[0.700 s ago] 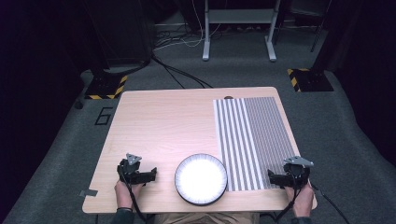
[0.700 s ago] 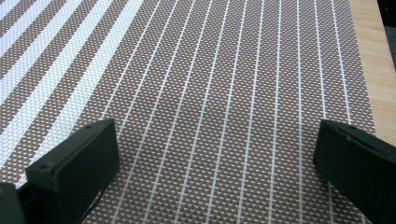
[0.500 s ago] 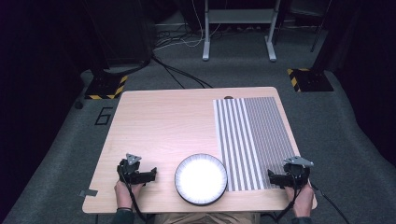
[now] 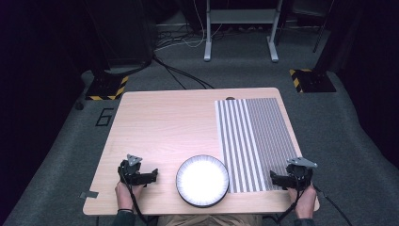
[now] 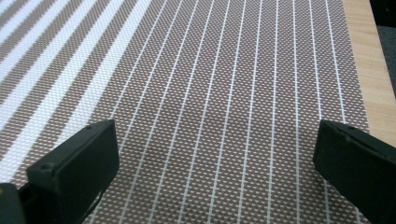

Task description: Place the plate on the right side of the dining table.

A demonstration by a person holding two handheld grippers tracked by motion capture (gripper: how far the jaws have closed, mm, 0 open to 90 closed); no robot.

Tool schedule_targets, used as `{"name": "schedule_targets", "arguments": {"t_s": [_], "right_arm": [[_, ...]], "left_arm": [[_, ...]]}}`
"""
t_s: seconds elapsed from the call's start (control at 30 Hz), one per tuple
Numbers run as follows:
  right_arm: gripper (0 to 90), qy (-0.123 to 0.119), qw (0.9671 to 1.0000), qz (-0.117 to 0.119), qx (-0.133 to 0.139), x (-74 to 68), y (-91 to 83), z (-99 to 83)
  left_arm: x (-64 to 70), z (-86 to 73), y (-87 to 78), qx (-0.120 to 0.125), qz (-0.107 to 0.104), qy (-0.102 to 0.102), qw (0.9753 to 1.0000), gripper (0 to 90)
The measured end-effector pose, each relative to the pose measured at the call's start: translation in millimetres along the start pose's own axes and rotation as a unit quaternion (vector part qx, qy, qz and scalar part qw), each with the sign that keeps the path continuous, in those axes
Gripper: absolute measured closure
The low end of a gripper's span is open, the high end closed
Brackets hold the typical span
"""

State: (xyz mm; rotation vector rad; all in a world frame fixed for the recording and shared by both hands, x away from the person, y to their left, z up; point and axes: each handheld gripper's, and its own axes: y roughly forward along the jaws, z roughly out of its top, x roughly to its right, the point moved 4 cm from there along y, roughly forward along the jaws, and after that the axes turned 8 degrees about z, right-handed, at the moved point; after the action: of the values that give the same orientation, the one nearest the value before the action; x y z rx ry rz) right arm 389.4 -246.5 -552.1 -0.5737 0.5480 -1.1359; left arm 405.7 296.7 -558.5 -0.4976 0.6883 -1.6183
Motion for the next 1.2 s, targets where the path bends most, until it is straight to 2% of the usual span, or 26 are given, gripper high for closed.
{"name": "schedule_targets", "arguments": {"t_s": [0.3, 0.47, 0.6, 0.8, 0.87, 0.9, 1.2], "right_arm": [[0.0, -0.008, 0.9999, 0.008, 0.002, -9.2, -7.6, 1.1], [0.0, -0.019, 0.9996, 0.019, 0.004, -19.9, -11.0, 3.2], [0.0, -0.034, 0.9989, 0.032, 0.003, -33.2, -13.5, 5.1], [0.0, -0.046, 0.9979, 0.045, 0.009, -45.4, -16.5, 9.0], [0.0, -0.049, 0.9973, 0.054, 0.011, -51.5, -17.6, 11.3], [0.0, -0.051, 0.997, 0.056, 0.011, -53.8, -17.6, 12.3], [0.1, -0.07, 0.9938, 0.085, 0.015, -75.1, -20.6, 21.6]], "left_arm": [[1.9, -2.3, -3.6, 0.003, -0.016, 0.008, 0.9998, 0.0], [4.7, -2.5, -11.0, 0.023, -0.025, 0.001, 0.9994, 0.0], [12.2, -1.7, -16.9, 0.026, -0.043, 0.007, 0.9987, 0.0], [22.1, -1.1, -20.8, 0.026, -0.057, 0.02, 0.9978, 0.0], [24.5, -0.9, -22.4, 0.029, -0.06, 0.02, 0.9976, 0.0], [26.9, -1.0, -24.4, 0.029, -0.071, 0.021, 0.9969, 0.0], [39.6, -2.9, -26.4, 0.027, -0.091, 0.028, 0.9951, 0.0]]}}
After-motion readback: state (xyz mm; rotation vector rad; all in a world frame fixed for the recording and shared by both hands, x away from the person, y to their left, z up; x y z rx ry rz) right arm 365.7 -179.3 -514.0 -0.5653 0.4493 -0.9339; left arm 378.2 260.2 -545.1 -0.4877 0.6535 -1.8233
